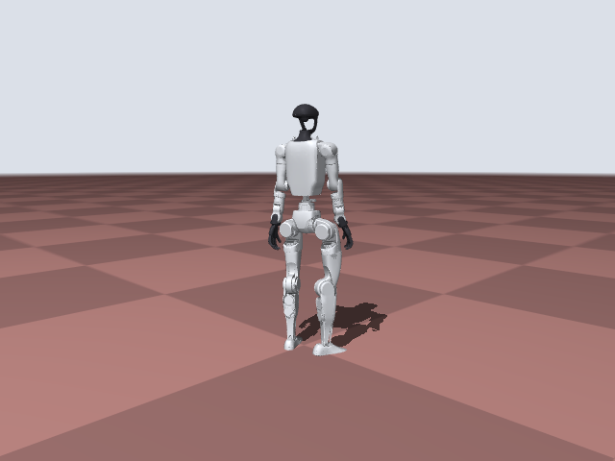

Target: In place motions

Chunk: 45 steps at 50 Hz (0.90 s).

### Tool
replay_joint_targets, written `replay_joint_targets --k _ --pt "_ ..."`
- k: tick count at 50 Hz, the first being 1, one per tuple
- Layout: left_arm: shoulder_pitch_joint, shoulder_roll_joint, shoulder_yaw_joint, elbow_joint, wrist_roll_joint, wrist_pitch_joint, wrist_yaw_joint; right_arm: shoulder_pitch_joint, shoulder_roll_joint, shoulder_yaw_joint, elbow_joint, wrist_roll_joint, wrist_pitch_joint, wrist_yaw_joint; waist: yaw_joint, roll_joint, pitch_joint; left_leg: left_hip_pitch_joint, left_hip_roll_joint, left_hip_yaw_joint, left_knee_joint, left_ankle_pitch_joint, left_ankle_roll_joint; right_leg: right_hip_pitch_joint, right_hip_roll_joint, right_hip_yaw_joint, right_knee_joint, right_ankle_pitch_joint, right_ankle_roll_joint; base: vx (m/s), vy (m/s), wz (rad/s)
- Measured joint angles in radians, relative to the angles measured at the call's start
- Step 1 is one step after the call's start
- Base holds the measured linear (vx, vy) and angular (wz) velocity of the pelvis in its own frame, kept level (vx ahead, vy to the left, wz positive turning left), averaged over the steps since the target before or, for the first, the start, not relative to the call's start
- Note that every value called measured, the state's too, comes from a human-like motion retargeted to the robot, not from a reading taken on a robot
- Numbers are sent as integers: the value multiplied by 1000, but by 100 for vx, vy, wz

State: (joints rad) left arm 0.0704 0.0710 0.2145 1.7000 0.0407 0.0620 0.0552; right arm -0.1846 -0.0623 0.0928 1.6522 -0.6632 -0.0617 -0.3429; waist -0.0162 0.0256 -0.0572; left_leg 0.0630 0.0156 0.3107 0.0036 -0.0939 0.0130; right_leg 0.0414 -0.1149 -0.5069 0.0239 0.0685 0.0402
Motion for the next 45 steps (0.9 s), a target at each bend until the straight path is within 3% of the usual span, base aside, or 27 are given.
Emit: replay_joint_targets --k 3,5,7,10,12,15,20,22,25,30,35,40,45 --pt "-193 -50 -9 -101 -9 -15 -117 169 -61 -123 48 125 232 -68 12 -10 11 -13 -11 -22 -2 15 3 13 -9 -38 -7 3 1 -6 0 51" --pt "-295 -87 -48 -195 -39 -43 -193 279 -87 -209 48 256 309 -138 11 -12 17 -29 -14 -34 1 22 4 14 -15 -56 -10 6 2 -9 1 31" --pt "-371 -106 -97 -307 -51 -80 -240 369 -106 -307 48 365 268 -163 7 -9 20 -45 -13 -34 5 26 3 7 -21 -64 -11 9 1 -3 0 5" --pt "-460 -90 -175 -464 -62 -114 -270 469 -132 -432 48 425 151 -90 0 1 27 -61 -7 -20 7 30 -1 -11 -30 -65 -8 14 -1 -9 1 -29" --pt "-496 -71 -203 -538 -59 -131 -276 512 -149 -476 48 429 125 -39 2 6 33 -66 -4 -9 5 32 -3 -22 -34 -61 -7 18 -4 -10 2 -40" --pt "-517 -55 -222 -610 -49 -145 -290 559 -175 -483 48 438 151 -36 7 11 40 -69 -2 2 4 34 -5 -32 -38 -60 -8 23 -8 -4 2 -22" --pt "-439 -41 -253 -592 19 -150 -295 536 -168 -351 48 490 303 -219 6 11 40 -69 -5 -5 5 37 -7 -26 -38 -69 -12 22 -12 2 -1 7" --pt "-369 -39 -275 -531 44 -143 -266 477 -148 -284 48 459 315 -188 12 10 33 -65 -6 -9 4 36 -7 -22 -36 -66 -10 18 -12 3 -2 8" --pt "-245 -41 -261 -381 93 -135 -198 330 -113 -172 48 338 317 -19 20 8 26 -52 -4 -8 -2 34 -6 -22 -29 -46 -5 12 -10 0 0 0" --pt "-33 -18 -120 -47 105 -93 -5 10 -21 -20 32 77 191 259 21 15 27 -20 6 9 -8 23 -9 -22 -12 1 7 2 -8 1 -2 -14" --pt "283 33 -10 0 64 -24 130 -178 67 52 -269 -31 36 488 28 8 53 5 16 37 -5 7 -14 -28 -1 45 13 -1 -12 2 -4 -31" --pt "475 52 126 0 85 -19 109 -287 84 80 -485 97 -109 546 58 11 63 9 25 54 0 -2 -19 -35 4 63 15 -2 -12 0 0 -10" --pt "491 54 171 0 -26 -13 120 -268 75 100 -618 121 -191 504 46 6 59 0 21 41 -1 1 -18 -31 1 46 11 -4 -8 2 0 17"
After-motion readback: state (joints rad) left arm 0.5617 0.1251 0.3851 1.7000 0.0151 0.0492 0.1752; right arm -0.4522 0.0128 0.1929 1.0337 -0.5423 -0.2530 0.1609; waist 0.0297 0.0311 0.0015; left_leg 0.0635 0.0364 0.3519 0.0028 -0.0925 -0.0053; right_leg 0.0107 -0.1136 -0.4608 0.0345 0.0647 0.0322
